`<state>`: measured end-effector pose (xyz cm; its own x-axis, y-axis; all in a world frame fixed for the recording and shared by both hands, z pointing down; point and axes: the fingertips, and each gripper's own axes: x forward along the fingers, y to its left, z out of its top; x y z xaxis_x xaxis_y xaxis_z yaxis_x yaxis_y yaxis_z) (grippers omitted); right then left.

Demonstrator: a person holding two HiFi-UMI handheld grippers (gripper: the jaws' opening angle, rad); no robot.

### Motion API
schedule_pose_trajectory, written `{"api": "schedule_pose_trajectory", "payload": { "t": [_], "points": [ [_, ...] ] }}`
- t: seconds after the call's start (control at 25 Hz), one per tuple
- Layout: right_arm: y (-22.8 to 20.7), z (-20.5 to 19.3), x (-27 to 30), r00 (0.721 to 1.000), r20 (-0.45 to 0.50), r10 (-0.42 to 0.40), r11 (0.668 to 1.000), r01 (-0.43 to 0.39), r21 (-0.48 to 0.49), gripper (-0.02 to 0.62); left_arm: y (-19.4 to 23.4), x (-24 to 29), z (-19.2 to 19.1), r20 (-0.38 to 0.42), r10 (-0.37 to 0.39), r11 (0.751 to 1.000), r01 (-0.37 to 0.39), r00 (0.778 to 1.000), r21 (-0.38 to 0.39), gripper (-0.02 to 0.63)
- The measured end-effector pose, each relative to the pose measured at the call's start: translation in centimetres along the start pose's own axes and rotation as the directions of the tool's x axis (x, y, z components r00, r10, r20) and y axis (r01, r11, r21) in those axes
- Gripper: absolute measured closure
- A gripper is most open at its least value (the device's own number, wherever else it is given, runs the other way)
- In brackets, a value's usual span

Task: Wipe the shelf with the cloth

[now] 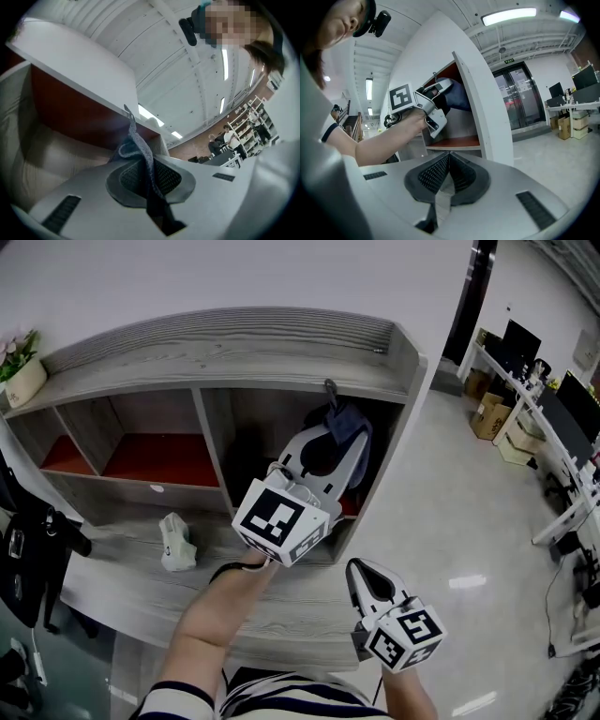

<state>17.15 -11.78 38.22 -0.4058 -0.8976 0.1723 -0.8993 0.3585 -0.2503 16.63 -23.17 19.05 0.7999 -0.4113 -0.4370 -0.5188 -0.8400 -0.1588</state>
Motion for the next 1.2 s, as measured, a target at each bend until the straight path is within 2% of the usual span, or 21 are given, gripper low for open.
{"api": "schedule_pose_trajectory", "payload": {
  "t": [0.12,0.28,0.52,0.68,0.92,1.2],
  "points": [
    [-0.5,-0.3,-0.7,0.999,-0.015,-0.032,1.0,0.032,-0.001,0.569,0.8,0.8,0.2,0.086,-0.029,0.995,0.037,0.996,-0.096,0.571],
    [-1.0,-1.0,-1.2,0.998,-0.033,-0.059,0.998,0.059,-0.003,0.569,1.7,1.4,0.1,0.188,-0.035,0.97,0.078,0.982,-0.228,0.571],
    [-1.6,-1.0,-1.7,0.997,-0.037,-0.072,0.997,0.071,-0.024,0.569,0.9,2.9,0.6,0.226,-0.069,0.951,0.133,0.972,-0.279,0.571],
    [-1.8,-1.4,-1.8,0.995,-0.048,-0.091,0.996,0.09,-0.014,0.569,0.6,3.4,0.2,0.222,-0.093,0.927,0.166,0.971,-0.335,0.571],
    [-2.0,-1.7,-1.9,0.995,-0.053,-0.084,0.996,0.083,-0.012,0.569,0.4,3.4,-1.4,0.149,-0.093,0.894,0.149,0.984,-0.423,0.571],
    [-1.6,-1.9,-1.4,0.996,-0.056,-0.069,0.998,0.068,-0.014,0.569,-0.1,2.5,-3.2,0.066,-0.13,0.878,0.146,0.989,-0.456,0.571]
  ]
}}
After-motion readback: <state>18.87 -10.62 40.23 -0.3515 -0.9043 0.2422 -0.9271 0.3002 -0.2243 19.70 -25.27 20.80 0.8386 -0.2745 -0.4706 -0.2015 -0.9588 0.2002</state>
